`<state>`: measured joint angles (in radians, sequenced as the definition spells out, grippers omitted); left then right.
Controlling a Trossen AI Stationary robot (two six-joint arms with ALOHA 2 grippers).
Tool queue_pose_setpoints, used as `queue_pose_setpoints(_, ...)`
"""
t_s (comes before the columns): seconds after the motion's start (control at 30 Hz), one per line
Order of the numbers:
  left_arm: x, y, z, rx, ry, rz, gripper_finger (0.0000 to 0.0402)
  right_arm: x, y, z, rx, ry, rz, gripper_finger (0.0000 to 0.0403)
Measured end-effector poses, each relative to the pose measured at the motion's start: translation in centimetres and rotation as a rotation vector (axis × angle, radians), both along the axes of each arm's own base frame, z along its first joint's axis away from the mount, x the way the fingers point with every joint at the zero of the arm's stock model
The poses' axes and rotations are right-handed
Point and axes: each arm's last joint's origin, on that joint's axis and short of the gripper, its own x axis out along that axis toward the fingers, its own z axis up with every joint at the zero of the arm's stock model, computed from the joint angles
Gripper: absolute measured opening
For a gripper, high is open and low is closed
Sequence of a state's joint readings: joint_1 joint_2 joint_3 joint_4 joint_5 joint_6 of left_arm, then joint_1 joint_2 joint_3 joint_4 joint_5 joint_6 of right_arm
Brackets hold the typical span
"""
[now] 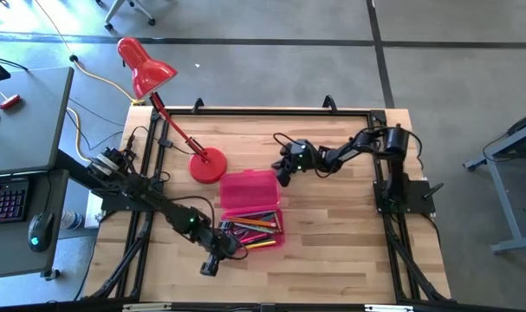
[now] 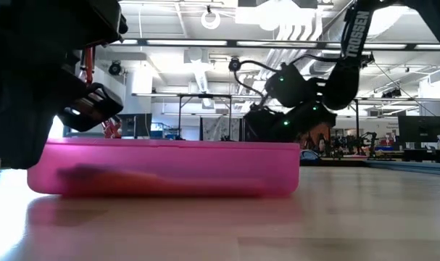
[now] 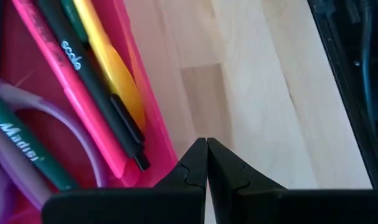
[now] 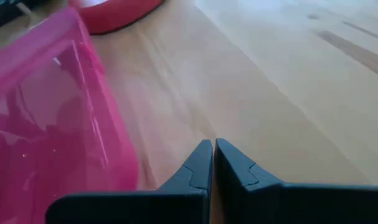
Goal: Pick & place school supplies into a supply box
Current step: Close the pink supply box
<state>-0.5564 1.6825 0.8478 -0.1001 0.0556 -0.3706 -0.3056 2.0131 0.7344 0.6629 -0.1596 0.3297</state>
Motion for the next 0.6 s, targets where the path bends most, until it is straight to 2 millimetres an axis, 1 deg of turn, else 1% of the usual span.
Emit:
queue_pose_setpoints(0.13, -0.1, 0.2, -0.1, 0.041, 0.002, 0.025, 0.0039, 1.3, 0.3, 0.7, -0.01, -0.02, 0.071, 0.0)
queue_pose_setpoints(0.23, -0.1, 0.3, -0.1, 0.056, -0.004, 0.05, 0.0039, 1.7, 0.3, 1.0, 0.013, -0.038, 0.131, 0.0)
queue_pose_setpoints(0.37, -0.1, 0.3, -0.2, 0.043, 0.009, 0.075, 0.0039, 1.7, 0.3, 1.5, 0.015, -0.046, 0.148, 0.0)
queue_pose_setpoints(0.47, -0.1, 0.3, -0.1, 0.035, 0.014, 0.087, 0.0039, 1.5, 0.7, 2.2, 0.033, -0.053, 0.206, 0.0)
queue_pose_setpoints(0.53, -0.1, 0.2, -0.1, 0.033, 0.014, 0.085, 0.0039, 1.5, 0.9, 2.9, 0.051, -0.078, 0.252, 0.0)
queue_pose_setpoints(0.6, -0.1, 0.2, -0.1, 0.029, 0.017, 0.088, 0.0039, 1.5, 1.0, 4.1, 0.061, -0.119, 0.293, 0.0)
